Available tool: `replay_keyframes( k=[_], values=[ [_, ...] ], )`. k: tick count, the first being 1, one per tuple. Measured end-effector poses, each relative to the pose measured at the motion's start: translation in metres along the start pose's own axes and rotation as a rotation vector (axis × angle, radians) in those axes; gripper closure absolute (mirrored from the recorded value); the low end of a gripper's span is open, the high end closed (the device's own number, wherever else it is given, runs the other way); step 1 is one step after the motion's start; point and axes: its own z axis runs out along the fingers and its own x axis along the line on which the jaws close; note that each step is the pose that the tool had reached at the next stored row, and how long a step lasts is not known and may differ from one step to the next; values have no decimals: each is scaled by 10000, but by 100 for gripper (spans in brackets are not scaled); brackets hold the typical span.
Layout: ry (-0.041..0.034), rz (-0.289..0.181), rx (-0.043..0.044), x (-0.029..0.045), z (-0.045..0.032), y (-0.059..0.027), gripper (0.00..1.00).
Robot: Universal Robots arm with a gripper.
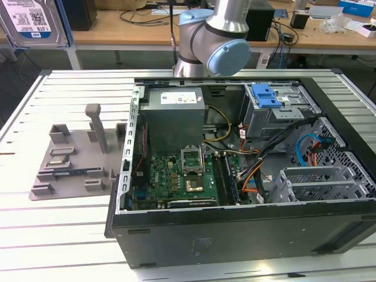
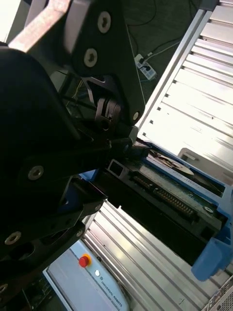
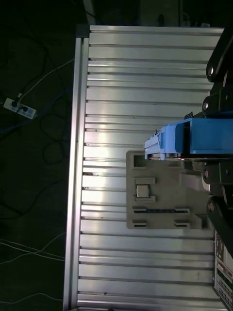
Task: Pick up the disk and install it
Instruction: 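Pick up the disk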
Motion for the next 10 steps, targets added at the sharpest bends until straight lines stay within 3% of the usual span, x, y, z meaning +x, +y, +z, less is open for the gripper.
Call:
replay_keyframes(
  k=[7, 10],
  values=[
    [-4, 0, -2, -12, -230, 9, 63],
    [-24, 0, 0, -12, -230, 9, 63]
  ],
)
